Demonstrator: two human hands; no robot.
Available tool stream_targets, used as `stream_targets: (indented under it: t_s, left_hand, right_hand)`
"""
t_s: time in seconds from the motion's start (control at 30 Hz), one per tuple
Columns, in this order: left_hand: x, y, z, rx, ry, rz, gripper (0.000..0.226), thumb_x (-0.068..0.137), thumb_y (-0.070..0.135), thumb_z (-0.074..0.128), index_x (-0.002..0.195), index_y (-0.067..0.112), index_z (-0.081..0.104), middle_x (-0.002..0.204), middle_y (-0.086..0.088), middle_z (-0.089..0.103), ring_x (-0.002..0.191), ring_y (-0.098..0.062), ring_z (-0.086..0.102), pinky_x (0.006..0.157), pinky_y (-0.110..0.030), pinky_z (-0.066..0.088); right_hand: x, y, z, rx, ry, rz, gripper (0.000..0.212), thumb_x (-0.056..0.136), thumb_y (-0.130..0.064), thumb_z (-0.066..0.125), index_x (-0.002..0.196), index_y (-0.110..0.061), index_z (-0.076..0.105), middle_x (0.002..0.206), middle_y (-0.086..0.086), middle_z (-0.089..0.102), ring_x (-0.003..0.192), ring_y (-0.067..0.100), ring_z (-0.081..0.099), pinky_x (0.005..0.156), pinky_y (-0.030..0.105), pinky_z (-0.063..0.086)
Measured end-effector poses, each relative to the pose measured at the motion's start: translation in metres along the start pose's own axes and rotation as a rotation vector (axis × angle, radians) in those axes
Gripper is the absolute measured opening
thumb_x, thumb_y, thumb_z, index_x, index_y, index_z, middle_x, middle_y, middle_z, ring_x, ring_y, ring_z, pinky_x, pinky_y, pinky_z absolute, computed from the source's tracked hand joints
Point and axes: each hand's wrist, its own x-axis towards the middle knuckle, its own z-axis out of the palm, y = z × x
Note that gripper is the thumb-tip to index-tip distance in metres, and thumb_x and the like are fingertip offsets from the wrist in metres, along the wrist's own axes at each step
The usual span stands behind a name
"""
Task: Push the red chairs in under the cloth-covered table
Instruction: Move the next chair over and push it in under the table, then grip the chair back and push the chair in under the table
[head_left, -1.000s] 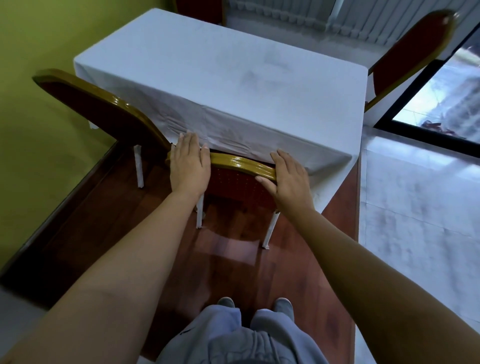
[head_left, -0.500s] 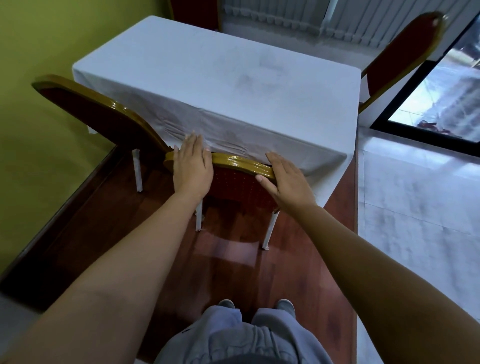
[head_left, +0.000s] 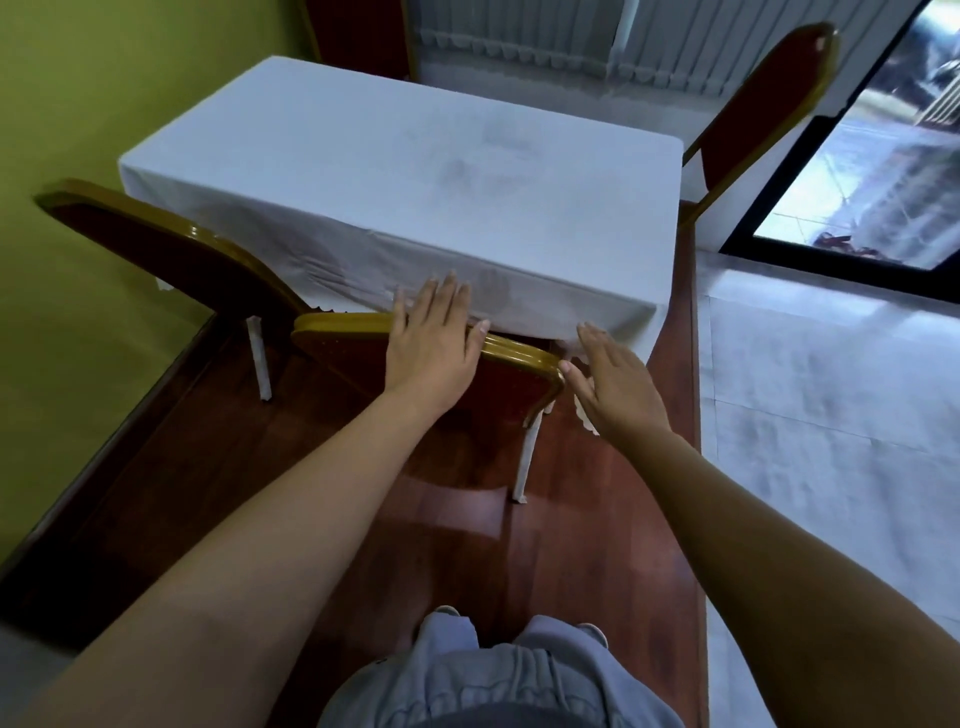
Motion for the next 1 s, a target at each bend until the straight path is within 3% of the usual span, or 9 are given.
stream_targets:
  t_s: [0.27,0.47,1.0]
  left_hand:
    - [0.021,0.102,0.013,-0.028,-0.215,0.098,0.063,0.101,0.052,0.017,0.155,0.02,0.012,0.162,-0.002,0.012,0.149,-0.019,0.007,0.12,-0.045,-0.002]
    - [0.032,0.17,0.035,-0.068,-0.312,0.133,0.063,0.101,0.052,0.019,0.154,0.02,0.01,0.162,-0.005,0.009,0.149,-0.023,0.006,0.12,-0.045,0.007]
    - [0.104,0.317,0.078,-0.148,-0.325,0.191,0.064,0.101,0.052,0.019,0.155,0.018,0.011,0.161,-0.011,0.012,0.149,-0.026,0.01,0.12,-0.045,0.008]
  right_hand:
    - [-0.021,0.085,-0.028,-0.094,-0.038,0.13,0.066,0.099,-0.055,0.026,0.154,-0.022,0.011,0.162,-0.002,0.012,0.148,0.013,0.007,0.121,0.034,0.006]
    - [-0.04,0.153,-0.053,-0.069,0.005,0.246,0.066,0.099,-0.052,0.033,0.154,-0.02,0.017,0.161,0.0,0.015,0.148,0.016,0.01,0.12,0.036,0.009]
    - [-0.033,0.306,-0.097,-0.061,0.002,0.382,0.067,0.098,-0.056,0.031,0.152,-0.018,0.02,0.16,0.003,0.021,0.148,0.02,0.016,0.119,0.038,0.014]
